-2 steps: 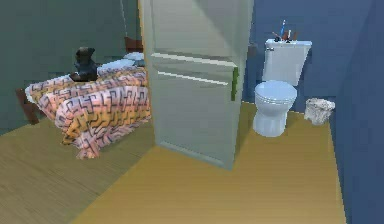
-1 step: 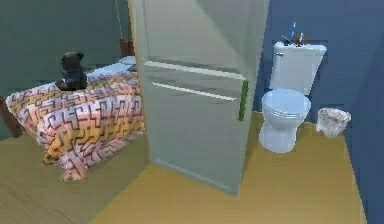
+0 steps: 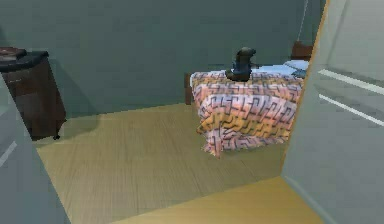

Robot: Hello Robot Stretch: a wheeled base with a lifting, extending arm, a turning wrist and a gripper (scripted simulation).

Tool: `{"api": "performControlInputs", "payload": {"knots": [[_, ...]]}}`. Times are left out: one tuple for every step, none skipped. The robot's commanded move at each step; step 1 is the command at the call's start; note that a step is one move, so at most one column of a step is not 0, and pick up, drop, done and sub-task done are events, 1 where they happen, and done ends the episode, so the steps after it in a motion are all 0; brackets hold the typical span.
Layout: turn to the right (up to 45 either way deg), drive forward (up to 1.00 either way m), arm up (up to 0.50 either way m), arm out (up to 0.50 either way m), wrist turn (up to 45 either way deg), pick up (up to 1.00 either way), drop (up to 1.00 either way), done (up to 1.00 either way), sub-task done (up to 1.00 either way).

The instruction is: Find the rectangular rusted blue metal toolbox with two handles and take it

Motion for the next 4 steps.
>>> {"api": "performControlInputs", "payload": {"knots": [[-15.0, 0.00, 0.00, 0.00, 0.0, 0.00, 0.00, 0.00, 0.00], [0.0, 1.00, 0.00, 0.00, 0.0, 0.00, 0.00, 0.00, 0.00], [-9.0, 0.00, 0.00, 0.00, 0.0, 0.00, 0.00, 0.00, 0.00], [0.0, 0.30, 0.00, 0.00, 0.0, 0.00, 0.00, 0.00, 0.00]]}}
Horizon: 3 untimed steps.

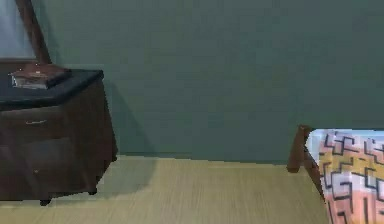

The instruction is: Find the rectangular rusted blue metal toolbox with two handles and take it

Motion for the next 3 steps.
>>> {"api": "performControlInputs", "payload": {"knots": [[-33.0, 0.00, 0.00, 0.00, 0.0, 0.00, 0.00, 0.00, 0.00], [0.0, 0.15, 0.00, 0.00, 0.0, 0.00, 0.00, 0.00, 0.00], [0.0, 0.35, 0.00, 0.00, 0.0, 0.00, 0.00, 0.00, 0.00]]}}
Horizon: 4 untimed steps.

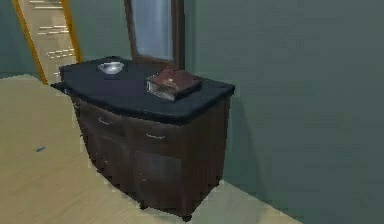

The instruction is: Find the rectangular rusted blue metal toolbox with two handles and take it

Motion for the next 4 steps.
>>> {"api": "performControlInputs", "payload": {"knots": [[-45.0, 0.00, 0.00, 0.00, 0.0, 0.00, 0.00, 0.00, 0.00], [-6.0, 0.00, 0.00, 0.00, 0.0, 0.00, 0.00, 0.00, 0.00], [0.0, 1.00, 0.00, 0.00, 0.0, 0.00, 0.00, 0.00, 0.00], [0.0, 1.00, 0.00, 0.00, 0.0, 0.00, 0.00, 0.00, 0.00]]}}
